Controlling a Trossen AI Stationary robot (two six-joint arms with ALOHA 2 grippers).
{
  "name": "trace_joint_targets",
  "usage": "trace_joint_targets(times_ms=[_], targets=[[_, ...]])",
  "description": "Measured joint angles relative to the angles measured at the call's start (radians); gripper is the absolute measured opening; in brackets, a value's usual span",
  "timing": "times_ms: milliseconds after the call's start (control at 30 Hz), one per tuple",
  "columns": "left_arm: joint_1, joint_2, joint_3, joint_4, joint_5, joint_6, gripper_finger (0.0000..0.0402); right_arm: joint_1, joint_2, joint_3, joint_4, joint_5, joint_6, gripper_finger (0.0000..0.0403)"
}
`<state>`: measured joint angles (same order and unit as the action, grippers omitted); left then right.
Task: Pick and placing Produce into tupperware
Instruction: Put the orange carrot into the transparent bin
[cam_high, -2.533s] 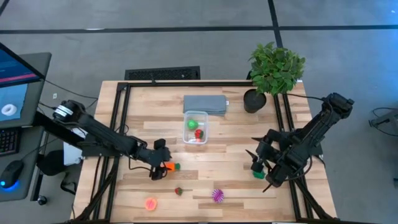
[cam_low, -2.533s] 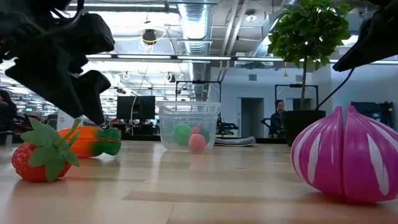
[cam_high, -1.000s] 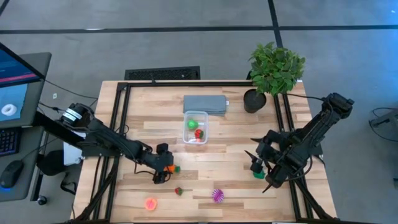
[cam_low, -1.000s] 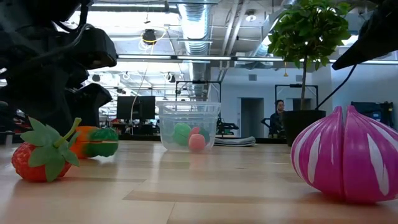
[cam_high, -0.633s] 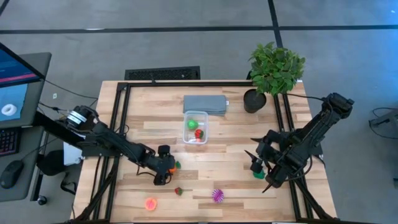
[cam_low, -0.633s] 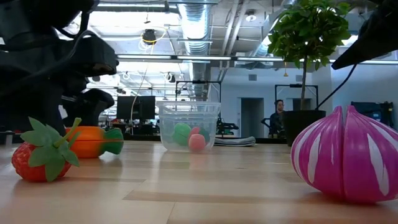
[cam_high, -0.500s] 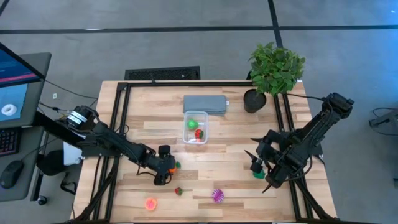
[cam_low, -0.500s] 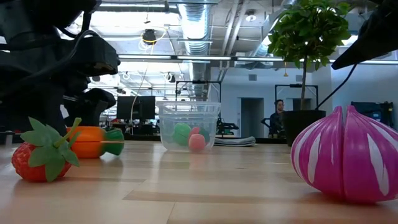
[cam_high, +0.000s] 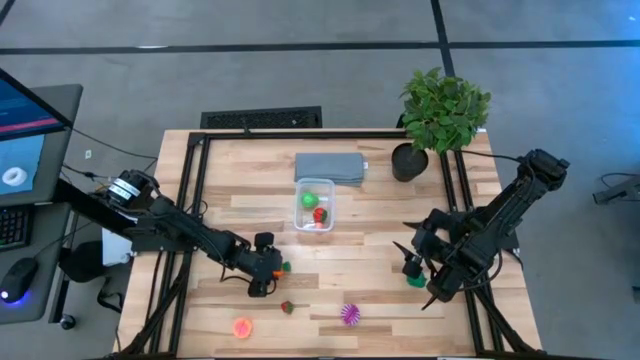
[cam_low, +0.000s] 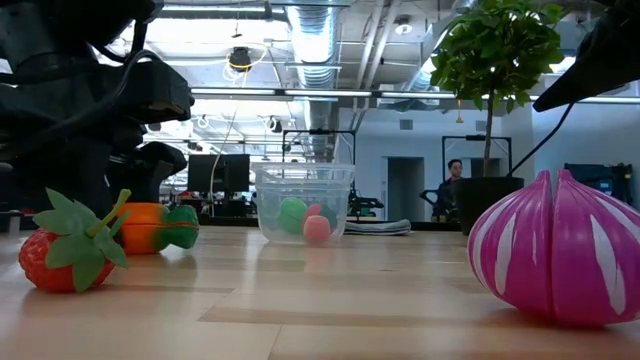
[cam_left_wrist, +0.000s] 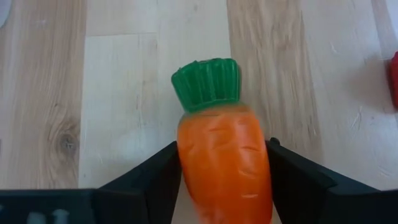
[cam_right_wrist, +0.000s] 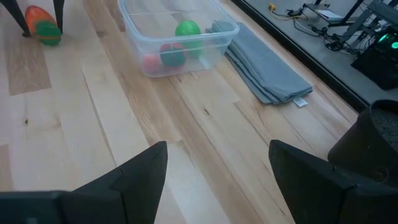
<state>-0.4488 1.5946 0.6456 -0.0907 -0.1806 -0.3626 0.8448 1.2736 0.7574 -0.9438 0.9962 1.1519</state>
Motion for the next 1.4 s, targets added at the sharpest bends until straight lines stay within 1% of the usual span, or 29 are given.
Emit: trace_joint_targets(times_ms=[200,400,633,833,1167,1267,1400], targets=[[0.000,-0.025,-0.003,-0.009,0.000,0.001,0.0190,0.000,0.000,0.000,0.006,0.000,0.000,0.0306],[0.000,-0.069,-0.003,-0.009,-0.012,0.012,0.0183,0.000,0.000,0.000,0.007,0.000,0.000,0.0306],[0.000,-0.096,-0.003,-0.011,-0.060,0.036,0.0183,0.000,0.000,0.000,0.007,0.000,0.000,0.0306],[0.013,-0.150,-0.003,-0.011,-0.119,0.060,0.0182,0.000,0.000,0.000,0.007,0.000,0.000,0.0306],[0.087,-0.239,-0.002,0.011,-0.281,0.159,0.0182,0.000,0.000,0.000,0.007,0.000,0.000,0.0306],[0.128,-0.243,-0.002,0.057,-0.282,0.222,0.0182,0.000,0.000,0.000,0.007,0.000,0.000,0.0306],[0.189,-0.243,-0.002,0.133,-0.240,0.306,0.0182,0.000,0.008,0.000,0.008,0.000,0.000,0.0306]])
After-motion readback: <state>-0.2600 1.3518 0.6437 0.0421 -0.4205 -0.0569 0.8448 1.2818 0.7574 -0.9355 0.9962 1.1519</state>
